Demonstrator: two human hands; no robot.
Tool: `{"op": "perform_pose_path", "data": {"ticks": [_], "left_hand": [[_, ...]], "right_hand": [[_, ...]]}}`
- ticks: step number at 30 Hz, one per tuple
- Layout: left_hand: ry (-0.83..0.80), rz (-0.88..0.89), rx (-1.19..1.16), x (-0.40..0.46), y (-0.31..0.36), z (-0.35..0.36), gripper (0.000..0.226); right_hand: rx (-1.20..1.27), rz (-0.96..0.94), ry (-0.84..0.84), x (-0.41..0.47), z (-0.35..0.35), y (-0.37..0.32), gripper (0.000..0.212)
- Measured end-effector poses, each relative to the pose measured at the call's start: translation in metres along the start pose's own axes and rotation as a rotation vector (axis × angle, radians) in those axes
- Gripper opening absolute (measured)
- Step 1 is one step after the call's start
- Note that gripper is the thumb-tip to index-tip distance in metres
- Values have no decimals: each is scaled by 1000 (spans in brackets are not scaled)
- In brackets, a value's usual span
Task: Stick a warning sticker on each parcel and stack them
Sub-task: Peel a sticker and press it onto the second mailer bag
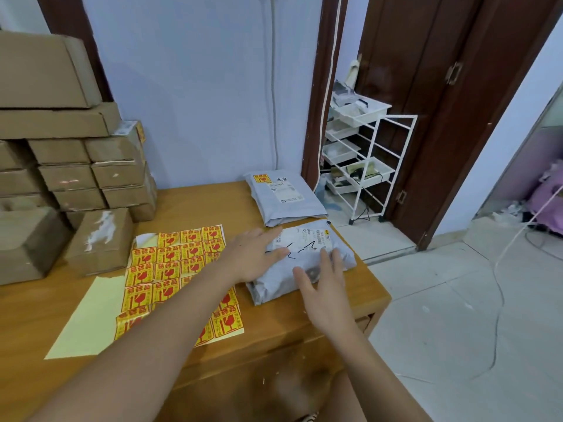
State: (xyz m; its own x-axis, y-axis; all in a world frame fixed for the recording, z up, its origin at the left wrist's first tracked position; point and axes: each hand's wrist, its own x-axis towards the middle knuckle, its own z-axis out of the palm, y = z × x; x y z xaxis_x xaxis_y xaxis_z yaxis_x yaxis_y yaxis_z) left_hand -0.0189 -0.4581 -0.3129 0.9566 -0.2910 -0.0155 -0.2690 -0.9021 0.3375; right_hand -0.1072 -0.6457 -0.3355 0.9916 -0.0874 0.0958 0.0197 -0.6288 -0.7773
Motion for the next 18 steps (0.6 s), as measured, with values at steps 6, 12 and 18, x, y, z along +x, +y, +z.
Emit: {"op": "perform_pose_path", "data": {"ticks": [6,12,18], "left_hand": [[146,-14,-135,-40,23,-6,69],[164,-153,-312,-83,37,8,81],[113,-273,-323,-100,31,18,92]], "right_hand": [[91,-99,82,10,-9,-12,83],[45,-186,-11,42,-17,-21,83],[-72,-228,-249,66,-3,-24,85]]}}
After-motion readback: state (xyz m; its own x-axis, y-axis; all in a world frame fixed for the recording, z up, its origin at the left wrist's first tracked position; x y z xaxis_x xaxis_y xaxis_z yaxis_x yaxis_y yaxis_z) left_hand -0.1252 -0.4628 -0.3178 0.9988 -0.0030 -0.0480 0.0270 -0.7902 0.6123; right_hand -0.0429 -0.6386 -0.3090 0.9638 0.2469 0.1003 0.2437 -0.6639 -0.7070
